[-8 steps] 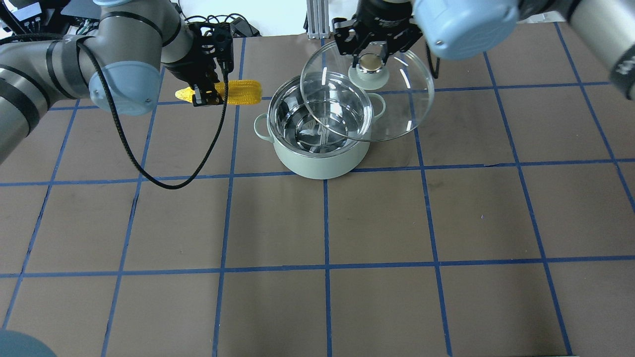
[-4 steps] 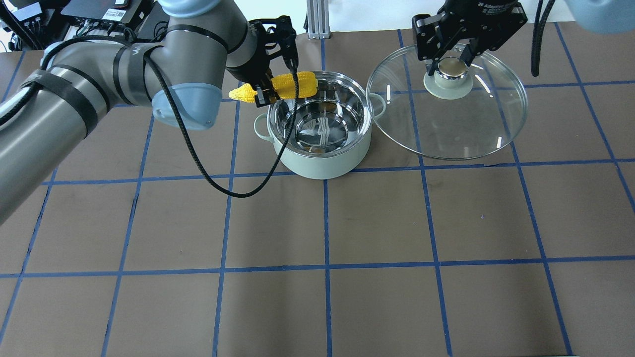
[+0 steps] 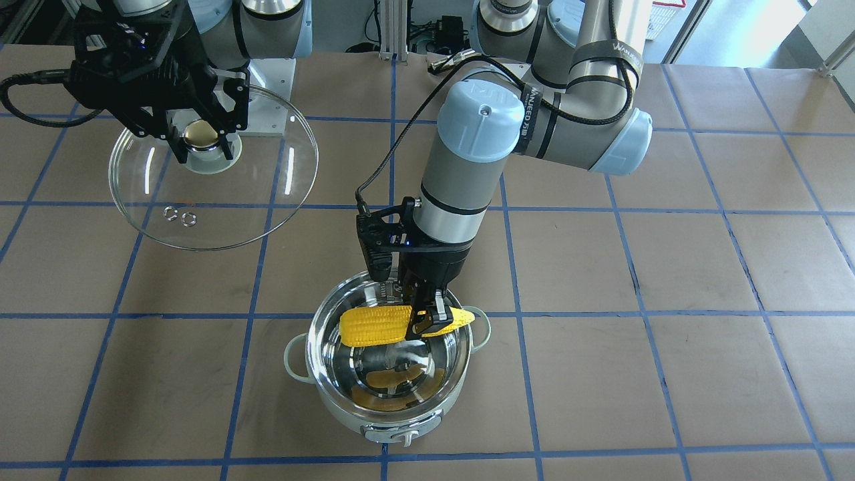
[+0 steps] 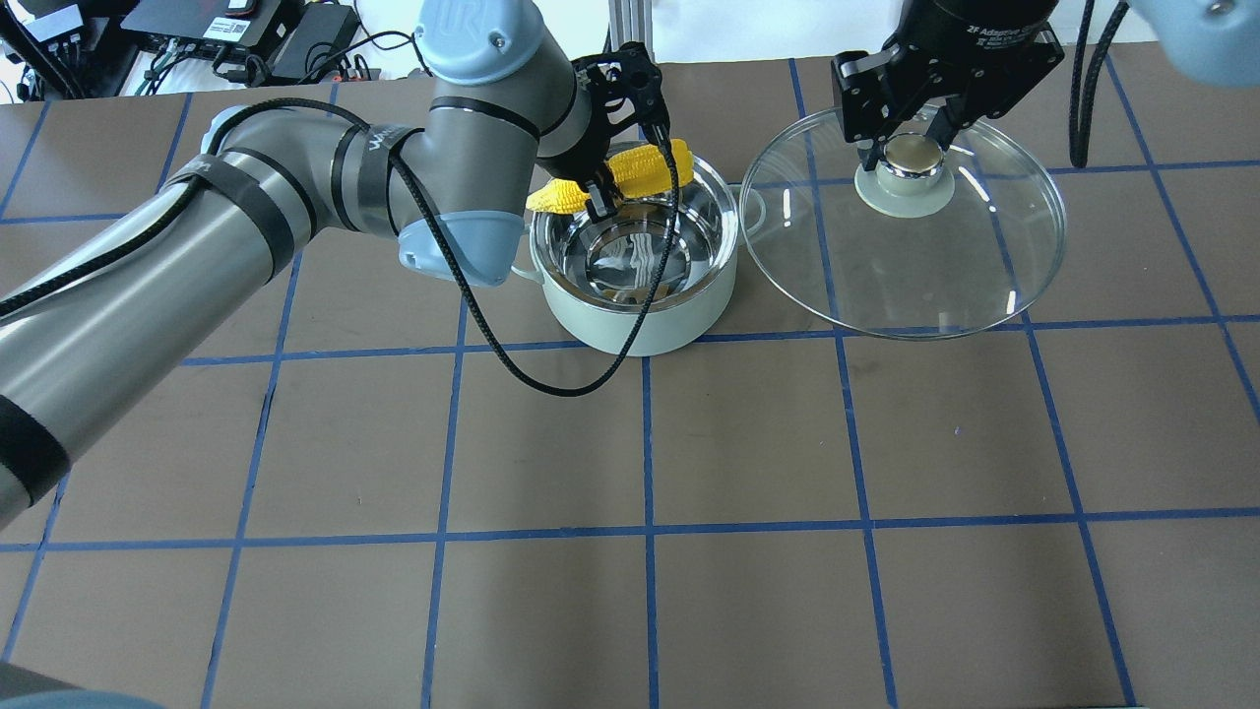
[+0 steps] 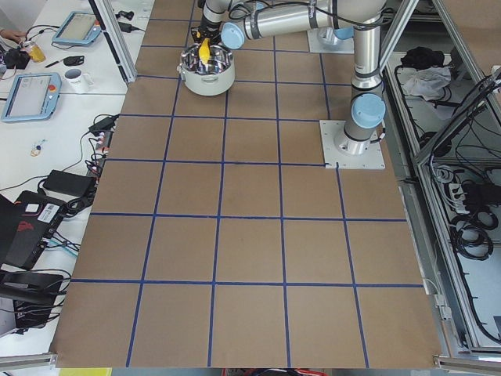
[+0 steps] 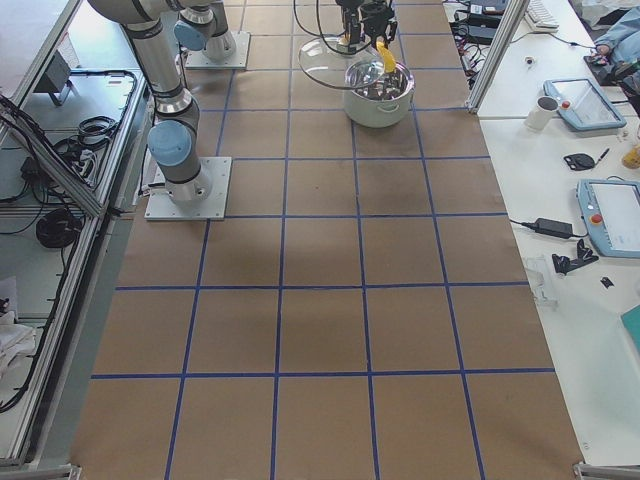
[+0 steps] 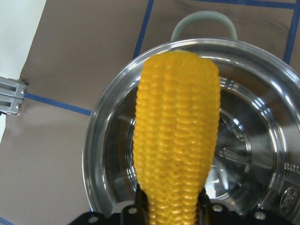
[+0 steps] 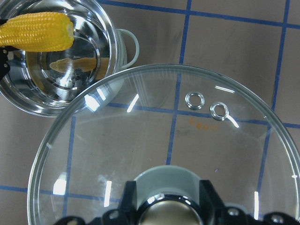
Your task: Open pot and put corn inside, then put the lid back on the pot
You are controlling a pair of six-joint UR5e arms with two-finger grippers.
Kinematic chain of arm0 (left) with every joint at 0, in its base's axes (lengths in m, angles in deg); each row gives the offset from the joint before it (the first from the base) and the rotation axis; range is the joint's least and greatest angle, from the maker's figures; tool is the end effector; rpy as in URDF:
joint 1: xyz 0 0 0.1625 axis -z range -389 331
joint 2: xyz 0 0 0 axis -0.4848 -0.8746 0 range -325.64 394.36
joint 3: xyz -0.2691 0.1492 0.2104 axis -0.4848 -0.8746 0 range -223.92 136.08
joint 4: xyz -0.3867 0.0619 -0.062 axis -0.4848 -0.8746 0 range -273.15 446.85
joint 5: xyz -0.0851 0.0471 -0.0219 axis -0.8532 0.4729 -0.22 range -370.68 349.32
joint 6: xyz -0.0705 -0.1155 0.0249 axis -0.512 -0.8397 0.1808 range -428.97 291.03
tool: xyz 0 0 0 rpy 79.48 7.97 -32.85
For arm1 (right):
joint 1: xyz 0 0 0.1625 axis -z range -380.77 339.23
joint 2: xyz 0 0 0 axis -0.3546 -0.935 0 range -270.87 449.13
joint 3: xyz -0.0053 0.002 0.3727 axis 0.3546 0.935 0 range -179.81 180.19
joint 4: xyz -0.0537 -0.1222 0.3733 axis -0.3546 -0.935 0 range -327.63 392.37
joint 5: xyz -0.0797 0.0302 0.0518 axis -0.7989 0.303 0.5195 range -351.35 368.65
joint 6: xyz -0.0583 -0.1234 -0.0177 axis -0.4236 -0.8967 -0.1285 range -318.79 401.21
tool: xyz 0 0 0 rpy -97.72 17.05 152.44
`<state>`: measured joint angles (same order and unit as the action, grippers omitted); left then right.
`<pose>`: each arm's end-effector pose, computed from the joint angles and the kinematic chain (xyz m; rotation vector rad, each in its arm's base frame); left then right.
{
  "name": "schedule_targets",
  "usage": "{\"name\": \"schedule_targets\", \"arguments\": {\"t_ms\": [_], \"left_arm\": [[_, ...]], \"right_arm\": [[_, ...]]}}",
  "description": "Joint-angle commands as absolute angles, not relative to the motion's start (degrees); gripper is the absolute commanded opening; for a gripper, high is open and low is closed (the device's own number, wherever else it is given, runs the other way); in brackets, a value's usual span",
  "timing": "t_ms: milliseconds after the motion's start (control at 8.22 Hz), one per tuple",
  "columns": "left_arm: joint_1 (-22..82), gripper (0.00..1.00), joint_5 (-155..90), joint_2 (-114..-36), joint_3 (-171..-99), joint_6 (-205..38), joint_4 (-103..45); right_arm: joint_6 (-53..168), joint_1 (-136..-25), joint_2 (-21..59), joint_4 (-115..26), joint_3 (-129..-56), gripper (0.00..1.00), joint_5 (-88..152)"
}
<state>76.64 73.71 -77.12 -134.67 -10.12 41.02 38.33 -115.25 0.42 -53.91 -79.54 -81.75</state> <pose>-0.3101 -0.5631 0.2783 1.8579 2.3960 -0.6010 0.1702 -0.4772 0.4655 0.2006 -3.1263 0.1438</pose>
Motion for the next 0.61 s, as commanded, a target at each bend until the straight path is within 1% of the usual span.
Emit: {"name": "schedule_targets", "arguments": {"t_ms": [0, 365, 486], "left_arm": [[78.1, 0.00, 73.7, -80.4, -134.6, -13.7, 42.2], [78.1, 0.00, 73.8, -81.9, -134.6, -14.3, 42.1], [78.1, 0.47, 73.8, -82.0, -134.6, -14.6, 42.0]], "right_arm": [[37.9, -115.3, 0.4, -54.0, -79.6, 0.36, -81.9], [37.8, -115.1, 0.4, -54.2, -79.6, 0.36, -81.9], [37.7, -115.1, 0.4, -54.2, -79.6, 0.36, -81.7]]}}
